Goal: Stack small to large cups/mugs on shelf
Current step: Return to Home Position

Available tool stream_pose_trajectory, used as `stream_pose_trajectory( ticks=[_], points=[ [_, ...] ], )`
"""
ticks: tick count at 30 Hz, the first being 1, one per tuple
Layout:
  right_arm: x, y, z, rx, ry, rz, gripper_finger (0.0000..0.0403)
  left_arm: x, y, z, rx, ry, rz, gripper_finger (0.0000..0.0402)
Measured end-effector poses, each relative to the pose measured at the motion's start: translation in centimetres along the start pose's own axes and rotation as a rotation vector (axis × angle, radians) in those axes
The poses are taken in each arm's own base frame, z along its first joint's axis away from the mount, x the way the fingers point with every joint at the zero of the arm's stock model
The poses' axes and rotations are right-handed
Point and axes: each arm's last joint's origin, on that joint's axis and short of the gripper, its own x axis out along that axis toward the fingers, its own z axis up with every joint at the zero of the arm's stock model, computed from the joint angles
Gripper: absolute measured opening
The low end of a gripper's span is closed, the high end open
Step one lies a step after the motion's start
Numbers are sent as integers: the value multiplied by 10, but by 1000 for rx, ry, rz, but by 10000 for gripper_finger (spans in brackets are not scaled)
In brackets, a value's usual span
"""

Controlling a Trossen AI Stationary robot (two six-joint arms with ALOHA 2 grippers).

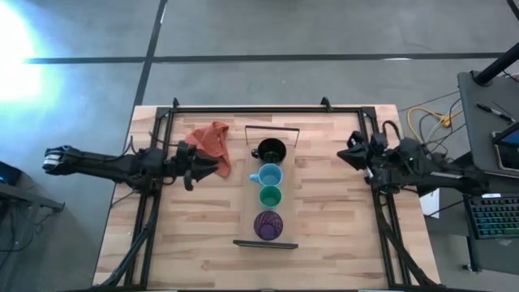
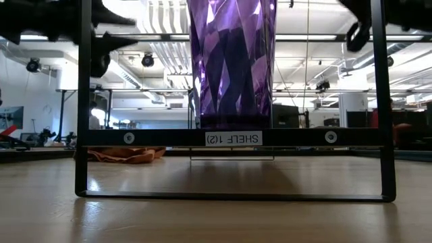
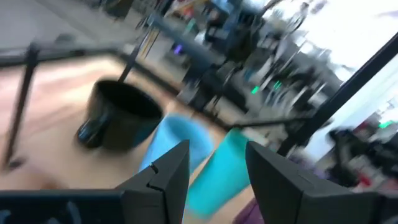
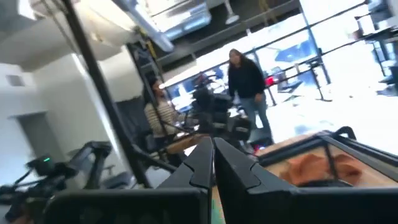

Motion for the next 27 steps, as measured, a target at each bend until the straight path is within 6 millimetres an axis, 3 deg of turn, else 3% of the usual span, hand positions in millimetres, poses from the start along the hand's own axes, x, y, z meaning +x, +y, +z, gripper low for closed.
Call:
stream_pose_trajectory(
  ticks=[7,11,21,27],
  points=[
    [-4,-19,-35,36,15,-127,9,-15,14,-15,19,188,130,142],
    [-6,-21,-39,2,-36,-94,9,-24,18,-20,19,208,144,142],
    [-12,-32,-65,37,44,-130,9,-46,37,-40,-70,122,75,142],
    [-14,-31,-68,29,81,-115,9,-59,51,-59,-160,271,163,142]
  ],
)
